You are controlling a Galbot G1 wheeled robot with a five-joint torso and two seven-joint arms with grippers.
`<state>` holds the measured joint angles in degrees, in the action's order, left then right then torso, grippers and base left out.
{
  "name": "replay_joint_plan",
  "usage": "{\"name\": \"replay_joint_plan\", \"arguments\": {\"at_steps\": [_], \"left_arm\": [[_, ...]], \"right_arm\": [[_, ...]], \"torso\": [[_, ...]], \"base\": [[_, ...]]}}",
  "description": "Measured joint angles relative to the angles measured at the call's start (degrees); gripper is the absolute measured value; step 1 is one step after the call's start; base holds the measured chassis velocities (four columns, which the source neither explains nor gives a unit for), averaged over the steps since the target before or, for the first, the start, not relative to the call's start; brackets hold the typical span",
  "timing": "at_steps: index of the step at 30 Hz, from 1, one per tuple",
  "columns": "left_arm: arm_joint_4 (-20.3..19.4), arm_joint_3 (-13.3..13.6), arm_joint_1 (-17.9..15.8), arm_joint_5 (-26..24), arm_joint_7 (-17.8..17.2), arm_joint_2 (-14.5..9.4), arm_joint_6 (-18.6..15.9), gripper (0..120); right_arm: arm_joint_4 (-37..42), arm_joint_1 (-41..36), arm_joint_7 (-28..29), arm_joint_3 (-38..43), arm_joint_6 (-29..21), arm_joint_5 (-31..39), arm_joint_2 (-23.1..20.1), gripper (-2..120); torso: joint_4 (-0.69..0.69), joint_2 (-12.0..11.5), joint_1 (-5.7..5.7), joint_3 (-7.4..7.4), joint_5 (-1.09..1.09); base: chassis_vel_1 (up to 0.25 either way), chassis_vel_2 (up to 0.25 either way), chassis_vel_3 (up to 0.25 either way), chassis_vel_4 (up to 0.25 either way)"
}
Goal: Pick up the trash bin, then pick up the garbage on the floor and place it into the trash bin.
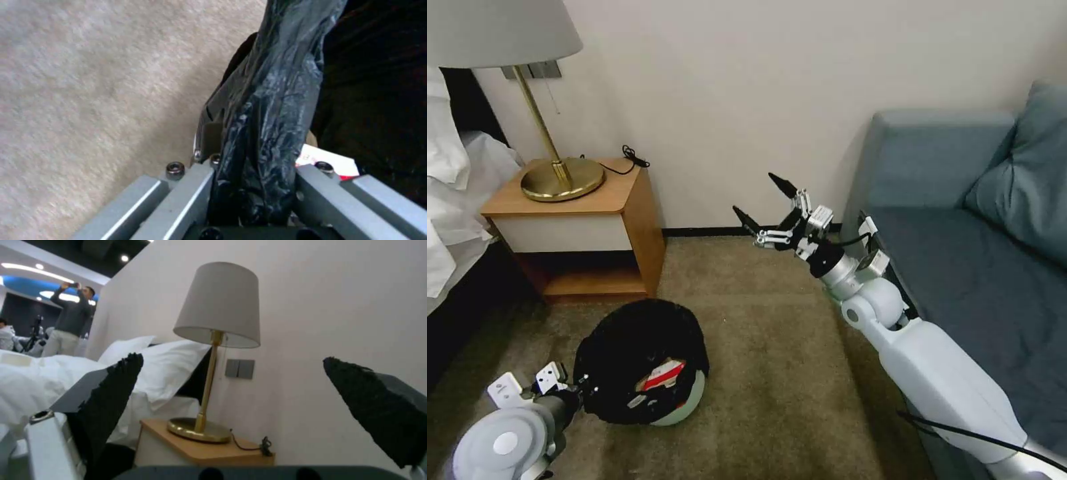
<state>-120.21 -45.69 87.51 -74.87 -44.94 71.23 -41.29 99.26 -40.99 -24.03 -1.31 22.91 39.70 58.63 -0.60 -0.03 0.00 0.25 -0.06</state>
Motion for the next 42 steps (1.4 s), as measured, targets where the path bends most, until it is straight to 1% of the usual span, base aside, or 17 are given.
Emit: {"name": "replay_joint_plan", "arguments": {"at_steps": [9, 15, 17, 19, 20, 24, 25, 26, 30, 32, 33, 36, 37, 38, 39, 41, 42], "left_arm": [[4.3, 1.3, -0.9, 6.9, 6.4, 0.6, 0.6, 1], [5.4, 1.3, -1.6, 7.4, 7.3, 0.5, 0.9, 1], [5.7, 1.2, -1.7, 6.9, 7.4, 0.4, 1.1, 11], [5.9, 1.2, -1.7, 6.8, 7.4, 0.4, 1.1, 15], [6.3, 1.1, -1.7, 6.9, 7.4, 0.5, 1.5, 23], [6.7, 1.1, -1.8, 7.5, 7.4, 0.6, 2.1, 31], [6.6, 1.1, -1.8, 7.7, 7.8, 0.5, 2.2, 37], [6.4, 1.1, -1.8, 8.1, 8.2, 0.5, 2.3, 44], [5.3, 0.9, -1.9, 8.4, 8.5, 0.4, 2.5, 53], [3.7, 0.8, -1.7, 8.5, 8.4, 0.2, 2.7, 65], [3.7, 0.8, -1.7, 8.5, 8.4, 0.2, 2.7, 65], [1.3, 0.6, -1.0, 6.2, 5.2, -0.1, 2.1, 80], [1.3, 0.6, -1.0, 6.2, 5.2, -0.1, 2.1, 80], [0.8, 0.4, -0.8, 4.9, 3.3, -0.3, 1.7, 85], [0.8, 0.4, -0.8, 4.9, 3.3, -0.3, 1.7, 85], [-0.2, 0.0, -0.2, 4.3, 1.9, -0.4, 1.6, 97], [-0.2, 0.0, -0.2, 4.3, 1.9, -0.4, 1.6, 97]], "right_arm": [[0.3, -1.8, -0.9, 0.6, 0.5, -0.5, -0.9, 100], [0.0, -2.2, -1.1, 0.6, 0.7, -0.9, -1.2, 100], [-0.2, -2.2, -1.2, 0.5, 0.7, -1.0, -1.3, 100], [-0.4, -2.2, -1.3, 0.4, 0.7, -1.1, -1.4, 100], [-0.6, -2.2, -1.5, 0.2, 0.8, -1.3, -1.4, 100], [-0.8, -2.2, -1.7, 0.0, 0.9, -1.5, -1.4, 100], [-0.9, -2.3, -1.8, -0.1, 1.0, -1.7, -1.3, 100], [-0.9, -2.4, -1.8, -0.3, 1.0, -1.9, -1.3, 100], [-0.9, -2.7, -1.9, -0.5, 1.0, -2.2, -1.3, 100], [-0.9, -3.0, -2.0, -0.6, 1.0, -2.6, -1.3, 100], [-0.9, -3.0, -2.0, -0.6, 1.0, -2.6, -1.3, 100], [-0.9, -3.7, -2.1, -0.8, 1.1, -3.2, -1.4, 100], [-0.9, -3.7, -2.1, -0.8, 1.1, -3.2, -1.4, 100], [-0.9, -3.9, -2.0, -0.8, 1.1, -3.4, -1.4, 100], [-0.9, -3.9, -2.0, -0.8, 1.1, -3.4, -1.4, 100], [-0.9, -4.3, -2.1, -0.7, 1.1, -3.6, -1.3, 100], [-0.9, -4.3, -2.1, -0.7, 1.1, -3.6, -1.3, 100]], "torso": [[0.0, 0.0, 0.0, 0.0, 0.0], [0.0, 0.0, 0.0, 0.0, 0.01], [-0.01, 0.0, 0.0, 0.0, 0.01], [0.0, 0.0, 0.0, 0.0, 0.01], [0.0, 0.0, 0.0, 0.0, 0.02], [0.0, 0.0, 0.0, 0.0, 0.02], [0.0, 0.0, 0.0, 0.0, 0.01], [0.0, 0.0, 0.0, 0.0, -0.01], [0.0, 0.0, 0.0, 0.0, 0.0], [-0.01, 0.0, 0.0, 0.01, 0.0], [-0.01, 0.0, 0.0, 0.01, 0.0], [0.0, 0.0, 0.0, 0.0, 0.0], [0.0, 0.0, 0.0, 0.0, 0.0], [0.0, 0.0, 0.0, 0.01, 0.0], [0.0, 0.0, 0.0, 0.01, 0.0], [0.0, 0.0, 0.0, 0.0, 0.0], [0.0, 0.0, 0.0, 0.0, 0.0]], "base": [[0.0, 0.0, 0.0, 0.0], [0.0, 0.0, 0.0, 0.0], [0.0, 0.0, 0.0, 0.0], [0.0, 0.0, 0.0, 0.0], [0.0, 0.0, 0.0, 0.0], [0.0, 0.0, 0.0, 0.0], [0.0, 0.0, 0.0, 0.0], [0.0, 0.0, 0.0, 0.0], [0.0, 0.0, 0.0, 0.0], [0.0, 0.0, 0.0, 0.0], [0.0, 0.0, 0.0, 0.0], [0.0, 0.0, 0.0, 0.0], [0.0, 0.0, 0.0, 0.0], [0.0, 0.0, 0.0, 0.0], [0.0, 0.0, 0.0, 0.0], [0.0, 0.0, 0.0, 0.0], [0.0, 0.0, 0.0, 0.0]]}}
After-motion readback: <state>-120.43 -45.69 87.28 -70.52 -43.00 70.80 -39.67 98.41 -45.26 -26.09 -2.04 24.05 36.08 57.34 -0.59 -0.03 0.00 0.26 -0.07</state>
